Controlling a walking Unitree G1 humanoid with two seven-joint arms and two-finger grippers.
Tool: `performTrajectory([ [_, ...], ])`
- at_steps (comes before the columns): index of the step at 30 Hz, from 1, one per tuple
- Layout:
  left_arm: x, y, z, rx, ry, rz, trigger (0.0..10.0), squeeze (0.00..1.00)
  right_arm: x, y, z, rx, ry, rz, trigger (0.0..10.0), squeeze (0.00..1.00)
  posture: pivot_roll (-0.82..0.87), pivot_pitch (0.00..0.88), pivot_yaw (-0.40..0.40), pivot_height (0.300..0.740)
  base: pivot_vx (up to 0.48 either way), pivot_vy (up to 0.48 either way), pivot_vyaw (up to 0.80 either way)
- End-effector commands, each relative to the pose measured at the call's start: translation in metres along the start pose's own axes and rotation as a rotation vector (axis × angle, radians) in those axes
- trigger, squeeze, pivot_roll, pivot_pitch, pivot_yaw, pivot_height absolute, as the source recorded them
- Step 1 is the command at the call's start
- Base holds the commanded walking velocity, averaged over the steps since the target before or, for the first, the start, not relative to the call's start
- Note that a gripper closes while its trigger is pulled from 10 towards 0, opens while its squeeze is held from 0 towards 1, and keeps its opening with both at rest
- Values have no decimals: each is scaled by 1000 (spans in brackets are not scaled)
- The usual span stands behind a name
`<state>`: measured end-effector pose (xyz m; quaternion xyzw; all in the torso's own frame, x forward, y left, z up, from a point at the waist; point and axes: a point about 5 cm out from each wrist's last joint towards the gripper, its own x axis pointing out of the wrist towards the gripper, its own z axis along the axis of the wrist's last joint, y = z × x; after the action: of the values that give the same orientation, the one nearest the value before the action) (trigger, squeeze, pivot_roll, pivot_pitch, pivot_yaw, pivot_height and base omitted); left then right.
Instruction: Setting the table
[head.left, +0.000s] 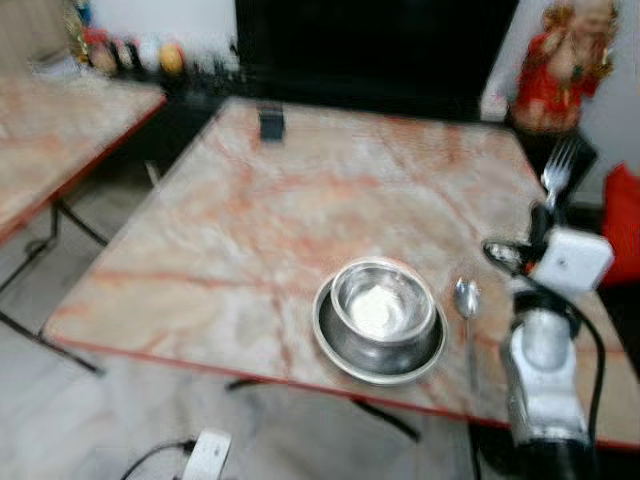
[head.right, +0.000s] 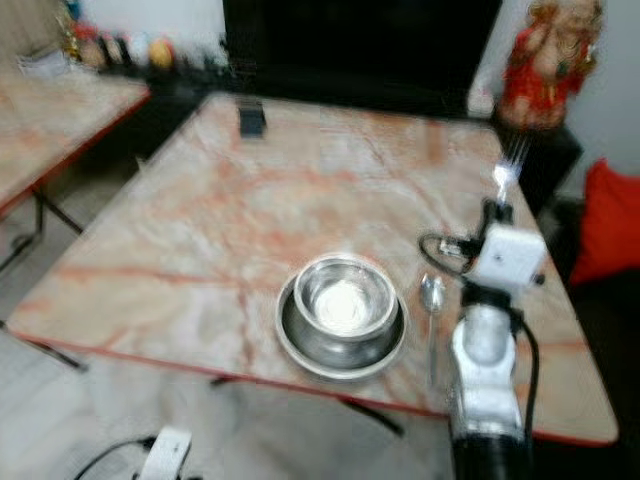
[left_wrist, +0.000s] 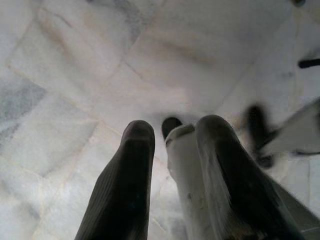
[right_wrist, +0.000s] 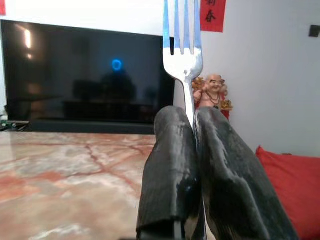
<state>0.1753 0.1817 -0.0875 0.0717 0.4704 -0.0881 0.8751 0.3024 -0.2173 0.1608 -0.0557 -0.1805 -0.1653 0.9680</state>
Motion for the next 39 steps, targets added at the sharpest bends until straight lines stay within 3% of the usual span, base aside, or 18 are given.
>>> performTrajectory([
  [1, 1, -1, 2, -10, -3, -1, 10000, 0, -2, -6, -2, 0, 22, -24, 10000, 0, -8, 0, -25, 740, 0, 0, 0],
  [7, 0, -1, 1, -19, -4, -1, 10000, 0, 0, -5, 0, 9, 25, -33, 10000, 0, -8, 0, -25, 740, 0, 0, 0],
  [14, 0, -1, 0, -53, -5, 4, 10000, 0, 1, -9, -3, 17, 63, -57, 10000, 0, -5, 0, -25, 740, 0, 124, -746],
  [23, 0, 0, 1, -26, -6, 5, 10000, 0, 4, -10, -3, 11, 81, -61, 10000, 0, -8, 0, -18, 740, 0, 160, -263],
  [25, 0, 0, 1, -27, -7, 6, 10000, 0, 7, -11, -9, -6, 183, -48, 10000, 0, -6, 0, -17, 740, 0, 0, 0],
  [33, 0, 0, 2, -25, -6, 5, 10000, 0, 18, -24, -13, -51, 327, -35, 10000, 0, -15, 0, -6, 740, 0, 0, 0],
  [39, 0, 0, 2, -27, -6, 1, 10000, 0, 16, -33, -31, -40, 522, 65, 10000, 0, -18, 0, -4, 740, 0, 0, 0],
])
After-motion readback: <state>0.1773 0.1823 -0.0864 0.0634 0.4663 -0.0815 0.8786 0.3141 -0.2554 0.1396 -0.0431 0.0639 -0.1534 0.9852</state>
